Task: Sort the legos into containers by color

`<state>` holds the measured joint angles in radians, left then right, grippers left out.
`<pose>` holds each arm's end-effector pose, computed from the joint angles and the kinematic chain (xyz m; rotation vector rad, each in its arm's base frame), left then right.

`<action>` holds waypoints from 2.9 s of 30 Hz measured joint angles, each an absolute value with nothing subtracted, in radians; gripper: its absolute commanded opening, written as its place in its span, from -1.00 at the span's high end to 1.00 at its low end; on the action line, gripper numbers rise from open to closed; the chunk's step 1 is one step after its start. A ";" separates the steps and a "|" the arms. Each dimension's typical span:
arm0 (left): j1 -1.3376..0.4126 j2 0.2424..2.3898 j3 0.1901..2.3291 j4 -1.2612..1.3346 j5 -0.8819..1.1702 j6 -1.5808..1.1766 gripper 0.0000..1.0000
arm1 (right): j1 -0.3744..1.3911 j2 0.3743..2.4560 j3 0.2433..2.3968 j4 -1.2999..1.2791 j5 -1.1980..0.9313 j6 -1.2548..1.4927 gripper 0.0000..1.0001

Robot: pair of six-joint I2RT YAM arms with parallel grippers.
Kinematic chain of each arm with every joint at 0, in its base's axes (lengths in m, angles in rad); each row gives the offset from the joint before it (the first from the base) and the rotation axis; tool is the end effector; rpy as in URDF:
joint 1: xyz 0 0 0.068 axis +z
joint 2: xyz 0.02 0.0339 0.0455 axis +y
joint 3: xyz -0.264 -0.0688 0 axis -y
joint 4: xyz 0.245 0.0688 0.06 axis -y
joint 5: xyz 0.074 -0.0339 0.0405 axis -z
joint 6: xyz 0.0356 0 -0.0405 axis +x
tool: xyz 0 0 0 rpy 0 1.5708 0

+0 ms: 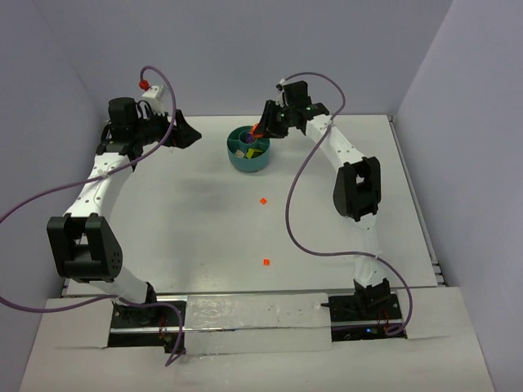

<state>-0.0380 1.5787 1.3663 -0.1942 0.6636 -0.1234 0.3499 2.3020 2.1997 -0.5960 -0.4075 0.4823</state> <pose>0.3669 -0.0359 0.3441 0.3518 1.9299 -0.7585 0.4910 0.1942 0.2761 -0.0704 2.3608 0.8873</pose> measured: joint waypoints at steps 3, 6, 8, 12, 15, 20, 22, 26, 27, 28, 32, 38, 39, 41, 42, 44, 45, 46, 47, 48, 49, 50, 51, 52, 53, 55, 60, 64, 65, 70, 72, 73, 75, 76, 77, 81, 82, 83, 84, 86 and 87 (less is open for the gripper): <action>-0.038 1.579 1.366 -0.191 0.664 -0.123 -0.99 | 0.335 2.308 2.198 -0.587 -0.472 0.476 1.00; -0.038 1.579 1.366 -0.190 0.665 -0.123 -0.99 | 0.319 2.308 2.197 -0.569 -0.521 0.462 0.99; -0.038 1.579 1.366 -0.190 0.668 -0.124 -0.98 | 0.307 2.308 2.191 -0.560 -0.553 0.448 0.99; -0.038 1.579 1.366 -0.189 0.671 -0.123 -0.98 | 0.286 2.308 2.186 -0.558 -0.580 0.417 0.95; -0.038 1.579 1.366 -0.189 0.671 -0.123 -0.99 | 0.279 2.308 2.186 -0.559 -0.566 0.380 0.94; -0.038 1.579 1.366 -0.189 0.671 -0.123 -0.98 | 0.277 2.312 2.191 -0.565 -0.509 0.319 0.94; -0.038 1.579 1.366 -0.190 0.671 -0.123 -0.98 | 0.277 2.318 2.201 -0.571 -0.488 0.295 0.90; -0.038 1.579 1.366 -0.190 0.671 -0.123 -0.98 | 0.279 2.331 2.220 -0.579 -0.462 0.258 0.80; -0.038 1.579 1.366 -0.190 0.671 -0.123 -0.98 | 0.280 2.332 2.220 -0.583 -0.456 0.249 0.79; -0.038 1.580 1.366 -0.189 0.671 -0.123 -0.98 | 0.281 2.332 2.220 -0.587 -0.450 0.239 0.77; -0.038 1.581 1.366 -0.189 0.671 -0.123 -0.98 | 0.289 2.333 2.220 -0.596 -0.430 0.204 0.76; -0.038 1.581 1.366 -0.189 0.671 -0.123 -0.99 | 0.316 2.333 2.220 -0.595 -0.385 0.118 0.75; -0.038 1.581 1.366 -0.189 0.671 -0.123 -0.99 | 0.322 2.333 2.219 -0.594 -0.376 0.103 0.75; -0.038 1.581 1.366 -0.189 0.671 -0.123 -0.99 | 0.336 2.333 2.215 -0.590 -0.353 0.074 0.75; -0.038 1.581 1.366 -0.189 0.671 -0.123 -0.99 | 0.343 2.333 2.212 -0.588 -0.340 0.057 0.75; -0.038 1.581 1.366 -0.189 0.671 -0.123 -0.98 | 0.354 2.333 2.205 -0.586 -0.313 0.030 0.75; -0.038 1.581 1.366 -0.189 0.671 -0.123 -0.99 | 0.358 2.333 2.203 -0.585 -0.301 0.020 0.75; -0.038 1.581 1.366 -0.189 0.671 -0.123 -0.98 | 0.363 2.333 2.201 -0.585 -0.287 0.009 0.75; -0.038 1.581 1.366 -0.189 0.671 -0.123 -0.99 | 0.367 2.333 2.200 -0.585 -0.273 -0.001 0.75; -0.038 1.581 1.366 -0.189 0.671 -0.123 -0.98 | 0.372 2.333 2.200 -0.584 -0.258 -0.010 0.75; -0.038 1.581 1.366 -0.189 0.671 -0.123 -0.98 | 0.376 2.333 2.199 -0.581 -0.246 -0.020 0.75; -0.038 1.581 1.366 -0.189 0.671 -0.123 -0.98 | 0.379 2.333 2.197 -0.578 -0.232 -0.031 0.75; -0.038 1.581 1.366 -0.189 0.671 -0.123 -0.98 | 0.383 2.332 2.191 -0.570 -0.219 -0.041 0.74; -0.038 1.581 1.366 -0.189 0.671 -0.123 -0.99 | 0.385 2.331 2.184 -0.564 -0.209 -0.050 0.74; -0.038 1.581 1.366 -0.189 0.671 -0.123 -0.99 | 0.388 2.331 2.177 -0.559 -0.200 -0.058 0.74; -0.038 1.581 1.366 -0.189 0.671 -0.123 -0.99 | 0.392 2.331 2.164 -0.552 -0.187 -0.071 0.72; -0.038 1.581 1.366 -0.189 0.671 -0.123 -0.99 | 0.397 2.325 2.149 -0.529 -0.155 -0.102 0.62; -0.038 1.584 1.366 -0.190 0.671 -0.123 -0.99 | 0.399 2.313 2.126 -0.510 -0.147 -0.129 0.39; -0.038 1.585 1.366 -0.189 0.671 -0.123 -0.98 | 0.400 2.310 2.123 -0.508 -0.146 -0.134 0.31; -0.038 1.589 1.366 -0.190 0.671 -0.123 -0.99 | 0.404 2.304 2.122 -0.508 -0.143 -0.154 0.03; -0.038 1.590 1.366 -0.190 0.671 -0.123 -0.98 | 0.405 2.303 2.122 -0.508 -0.143 -0.159 0.03; -0.038 1.591 1.366 -0.190 0.671 -0.123 -0.98 | 0.406 2.302 2.121 -0.508 -0.143 -0.161 0.03; -0.038 1.591 1.366 -0.190 0.671 -0.123 -0.99 | 0.408 2.300 2.120 -0.508 -0.145 -0.168 0.00; -0.038 1.592 1.366 -0.190 0.671 -0.123 -0.99 | 0.409 2.300 2.120 -0.508 -0.146 -0.171 -0.03; -0.038 1.592 1.366 -0.190 0.671 -0.123 -0.99 | 0.411 2.299 2.120 -0.508 -0.147 -0.175 -0.06; -0.038 1.592 1.367 -0.190 0.671 -0.123 -0.98 | 0.416 2.298 2.120 -0.508 -0.151 -0.188 -0.41; -0.038 1.592 1.367 -0.190 0.671 -0.123 -0.99 | 0.417 2.298 2.120 -0.507 -0.151 -0.193 -0.51; -0.038 1.592 1.367 -0.190 0.671 -0.123 -0.99 | 0.419 2.298 2.119 -0.507 -0.151 -0.198 -0.56; -0.038 1.593 1.367 -0.190 0.671 -0.123 -0.98 | 0.419 2.298 2.119 -0.507 -0.151 -0.203 -0.60; -0.038 1.594 1.368 -0.189 0.671 -0.123 -0.98 | 0.420 2.298 2.119 -0.507 -0.152 -0.208 -0.66; -0.038 1.596 1.368 -0.190 0.671 -0.123 -0.98 | 0.420 2.298 2.119 -0.507 -0.152 -0.210 -0.68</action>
<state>-0.0380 1.5959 1.3678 -0.1896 0.6708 -0.1228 0.4198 2.2976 2.1189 -0.5072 -0.1522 -0.2102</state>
